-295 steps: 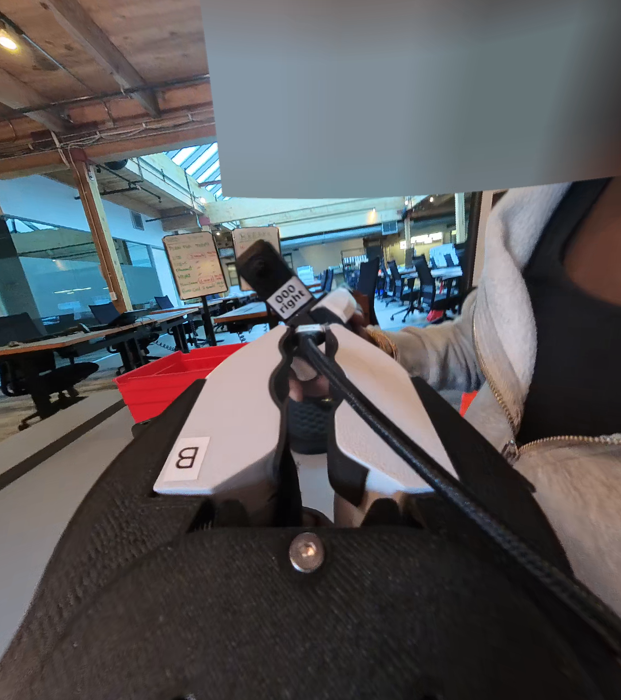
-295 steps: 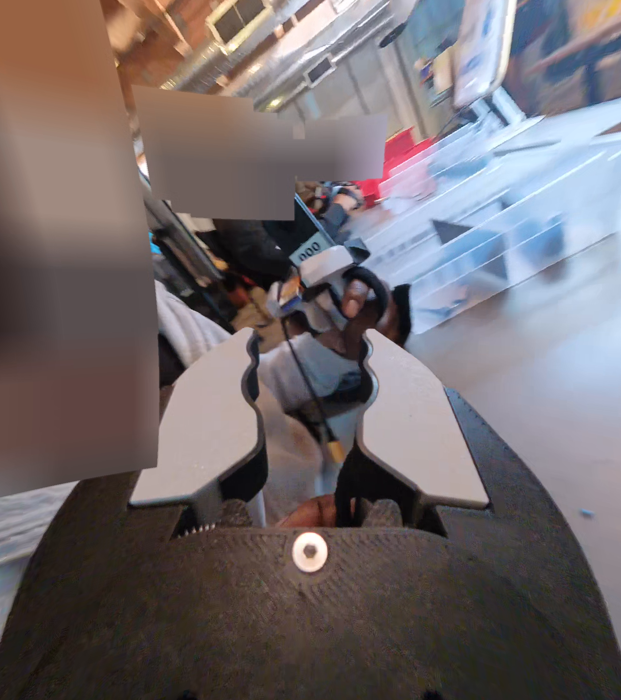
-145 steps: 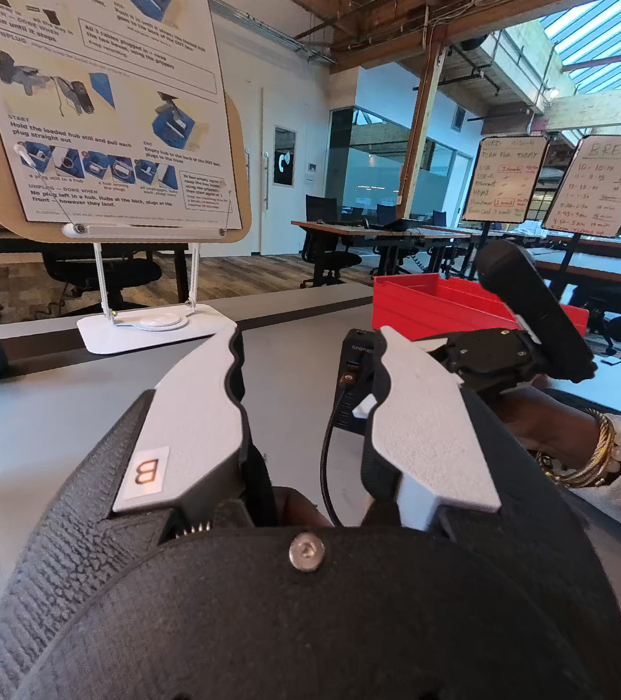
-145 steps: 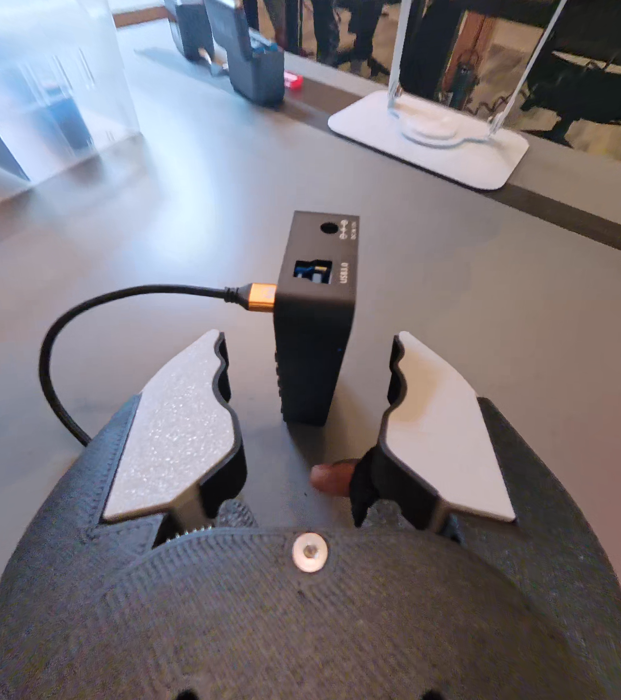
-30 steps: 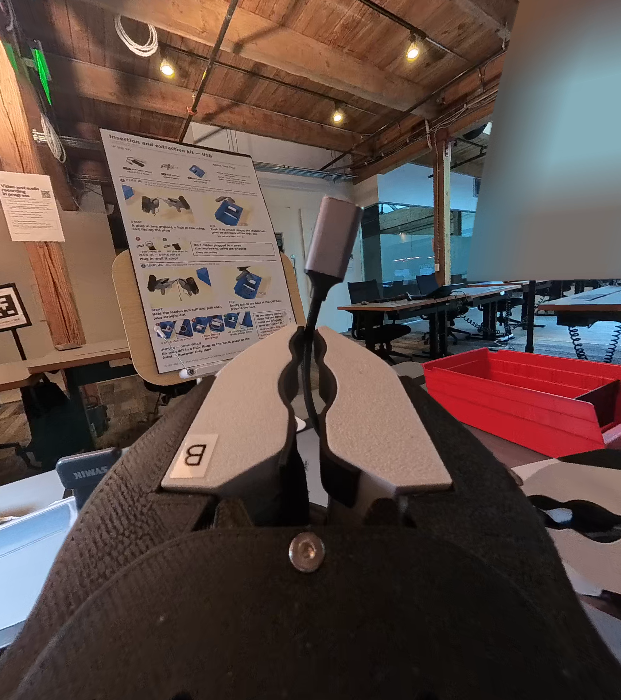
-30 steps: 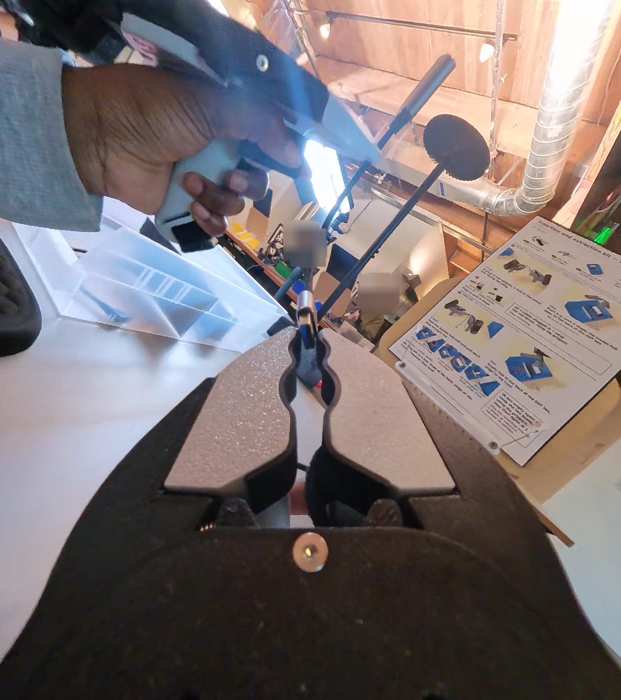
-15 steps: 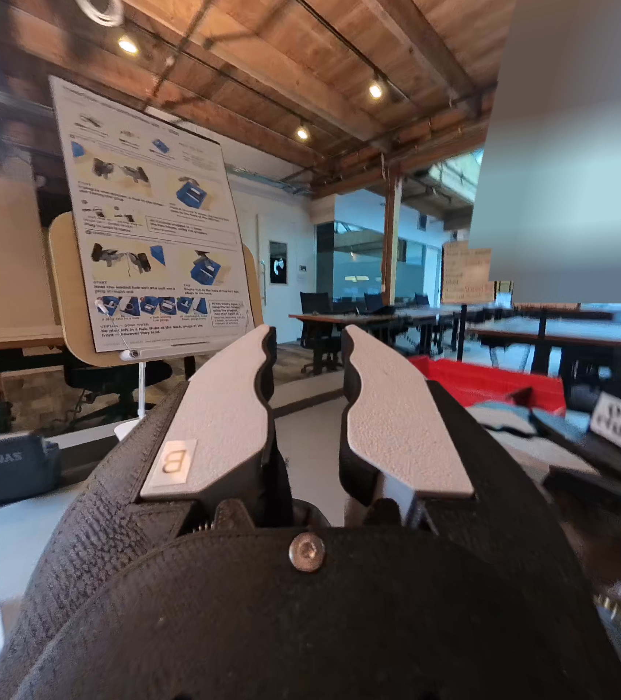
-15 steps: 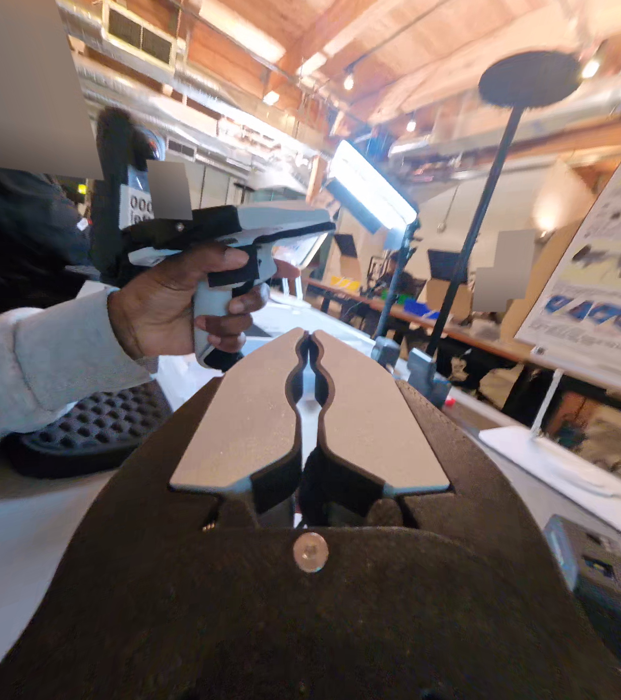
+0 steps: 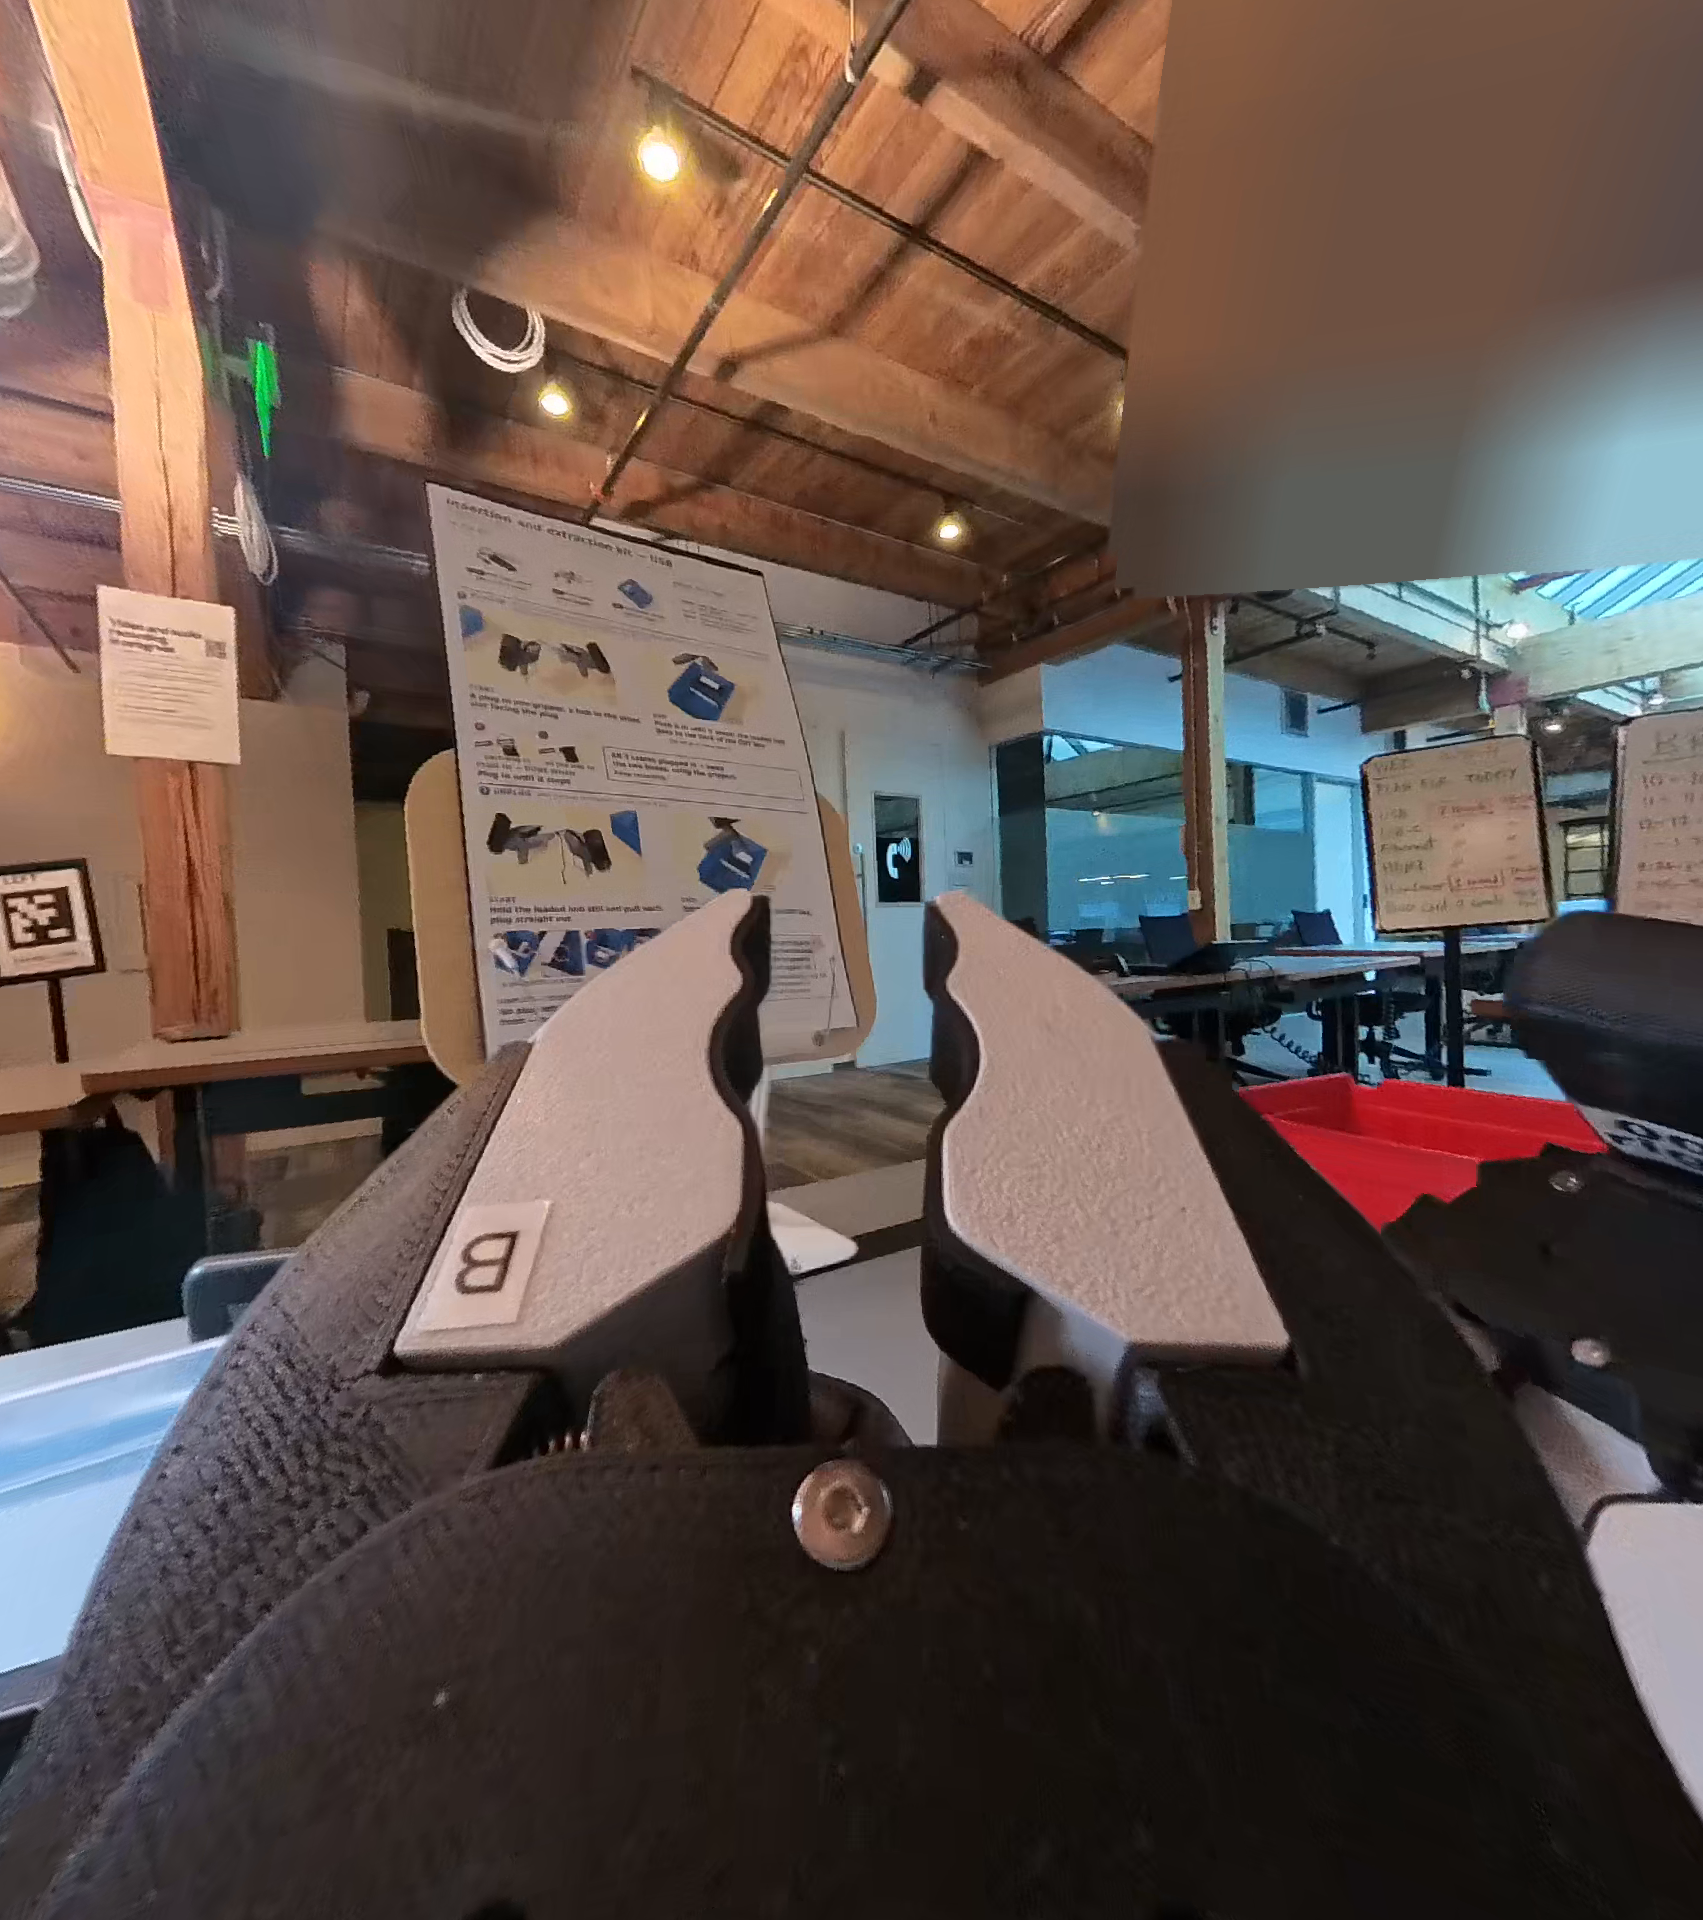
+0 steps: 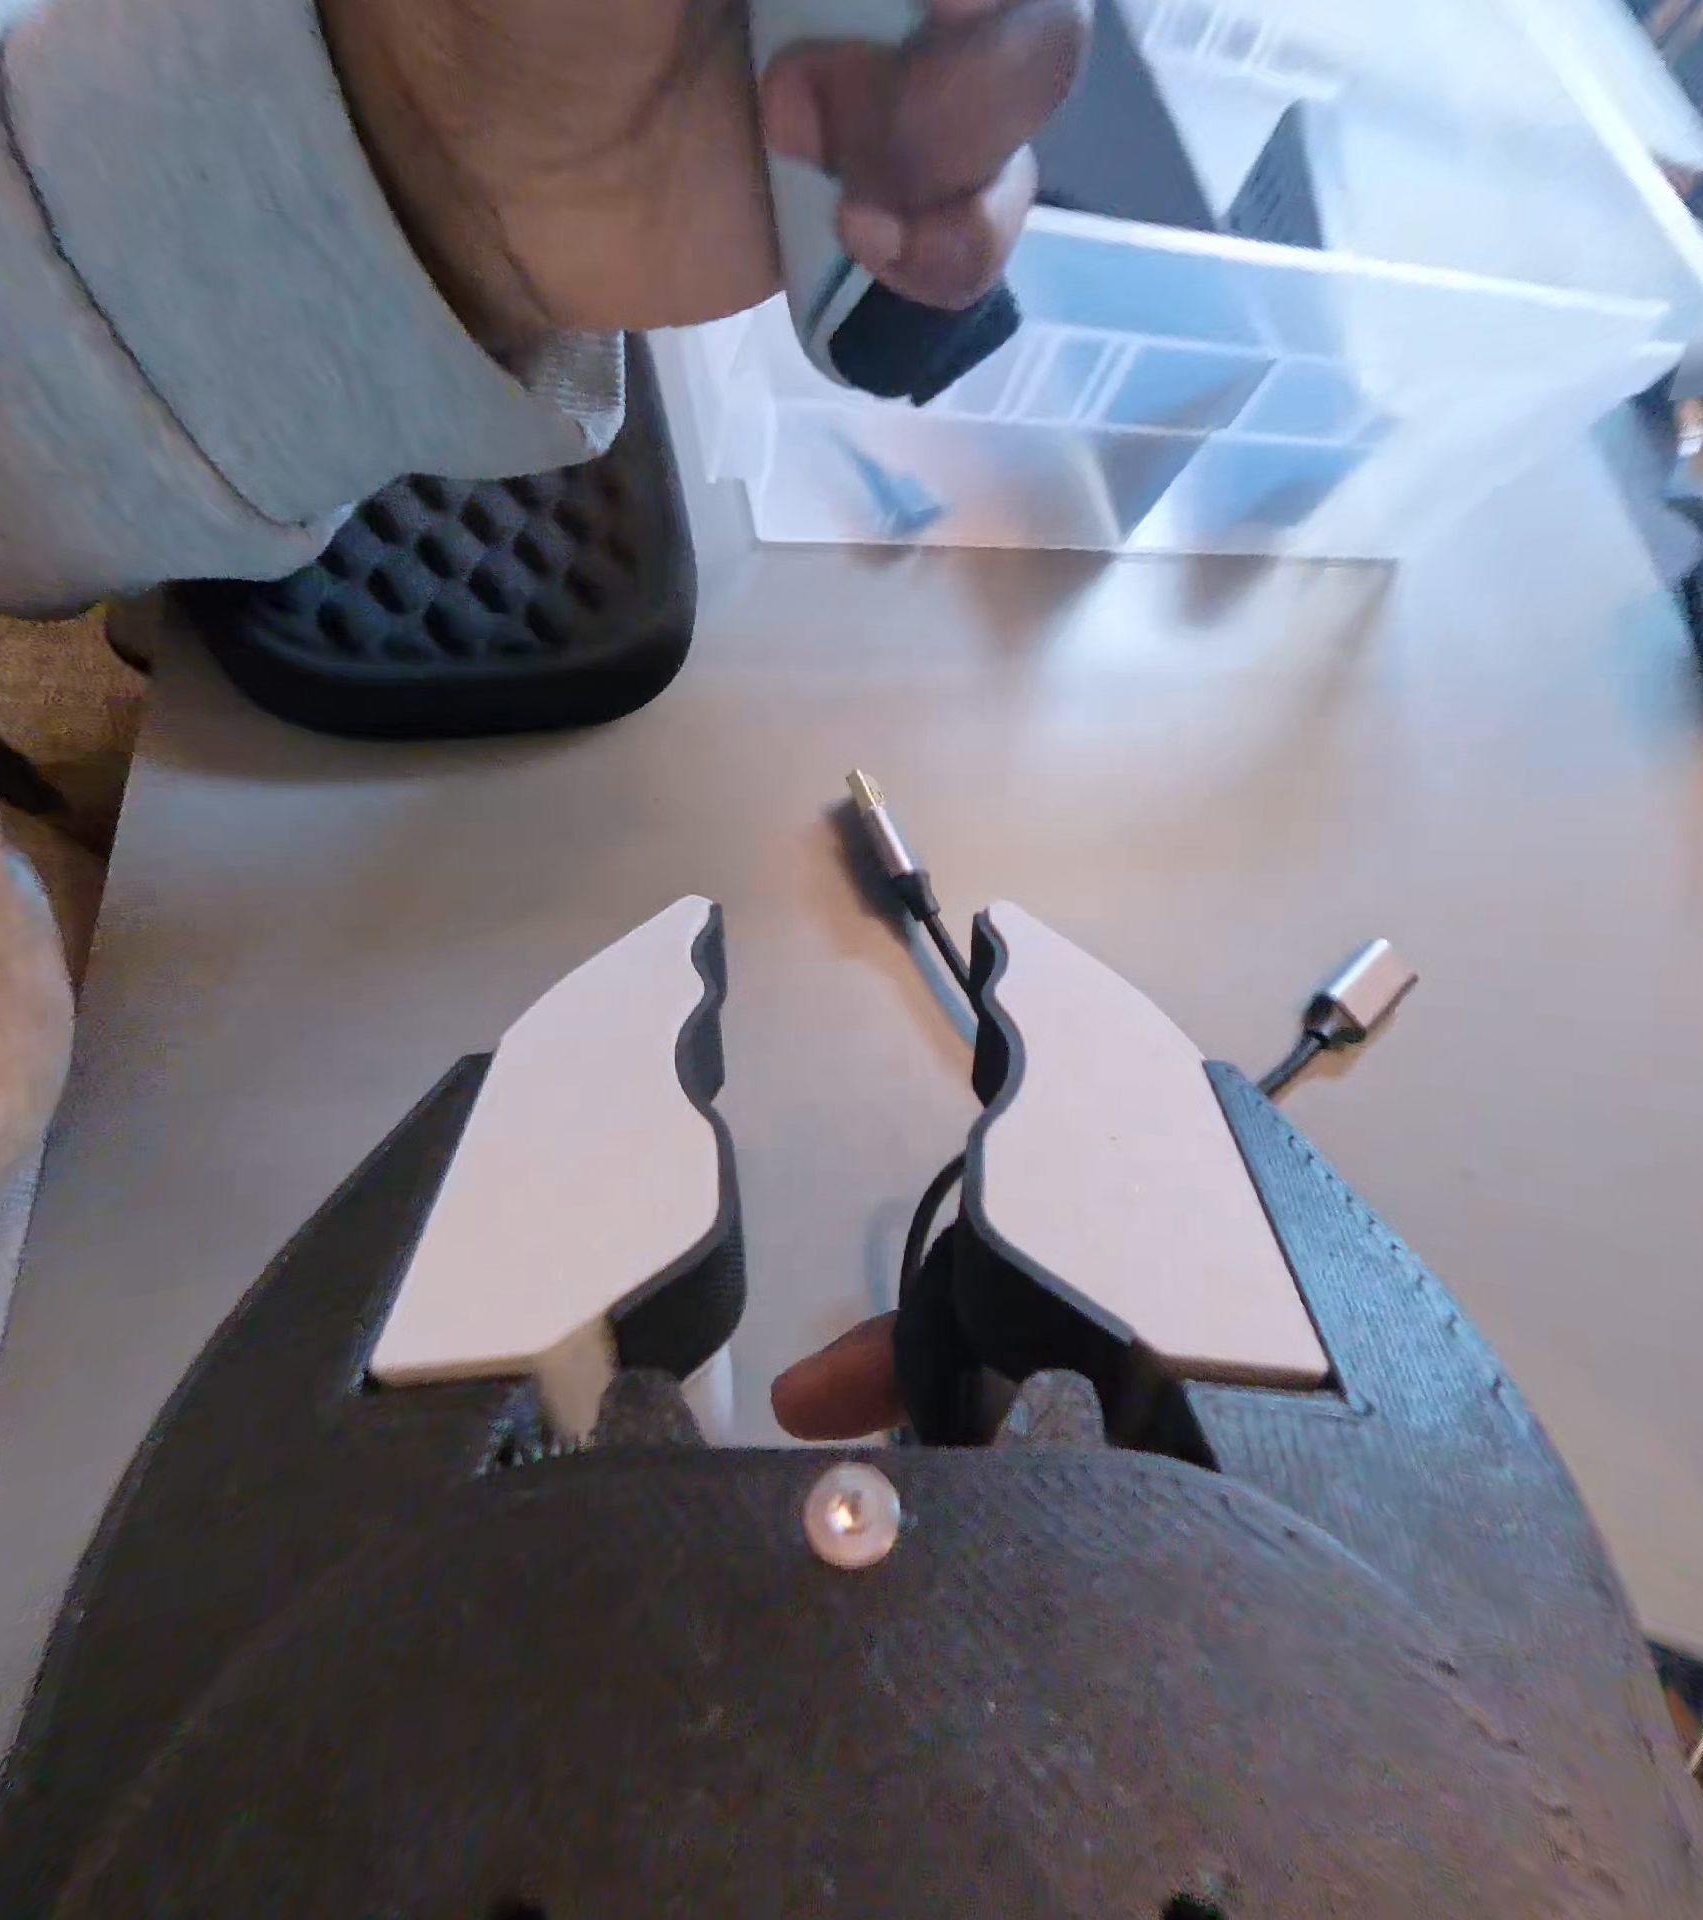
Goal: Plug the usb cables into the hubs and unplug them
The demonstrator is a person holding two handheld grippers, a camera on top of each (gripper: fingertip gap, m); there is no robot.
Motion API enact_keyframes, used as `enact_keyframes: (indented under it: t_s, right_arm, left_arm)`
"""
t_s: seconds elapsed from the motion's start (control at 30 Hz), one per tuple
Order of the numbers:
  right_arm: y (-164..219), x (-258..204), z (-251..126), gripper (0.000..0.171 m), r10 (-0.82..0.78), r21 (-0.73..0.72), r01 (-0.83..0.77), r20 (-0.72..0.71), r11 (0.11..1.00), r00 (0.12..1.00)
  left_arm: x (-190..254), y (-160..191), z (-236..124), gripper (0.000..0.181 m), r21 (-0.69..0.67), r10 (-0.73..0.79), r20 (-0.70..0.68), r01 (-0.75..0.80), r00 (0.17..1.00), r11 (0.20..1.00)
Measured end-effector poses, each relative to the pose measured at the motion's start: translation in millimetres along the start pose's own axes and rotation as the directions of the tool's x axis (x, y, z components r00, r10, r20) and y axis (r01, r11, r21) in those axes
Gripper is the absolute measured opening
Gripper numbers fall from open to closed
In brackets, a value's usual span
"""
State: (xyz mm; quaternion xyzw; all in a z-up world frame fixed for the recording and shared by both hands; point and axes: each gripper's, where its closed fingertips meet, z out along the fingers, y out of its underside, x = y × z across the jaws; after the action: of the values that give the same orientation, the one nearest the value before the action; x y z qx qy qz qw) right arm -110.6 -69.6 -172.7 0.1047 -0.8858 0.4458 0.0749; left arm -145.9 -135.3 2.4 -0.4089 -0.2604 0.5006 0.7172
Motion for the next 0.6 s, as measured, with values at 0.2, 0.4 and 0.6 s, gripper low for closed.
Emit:
enact_keyframes:
  t_s: [0.2,0.4,0.6]
  right_arm:
    - [4,7,43,0.037,-0.177,-0.133,0.181,0.042,0.974,0.983]
    - [16,14,68,0.037,-0.173,-0.194,0.177,0.038,0.965,0.984]
    - [-1,8,34,0.040,-0.036,-0.027,0.037,0.031,0.999,0.999]
  left_arm:
    - [-11,-7,-6,0.027,0.056,-0.036,0.029,0.034,0.999,0.998]
    - [-11,-7,-7,0.027,0.061,-0.046,0.022,0.044,0.999,0.997]
    - [7,0,-2,0.027,-0.060,-0.031,-0.104,0.025,0.994,0.998]
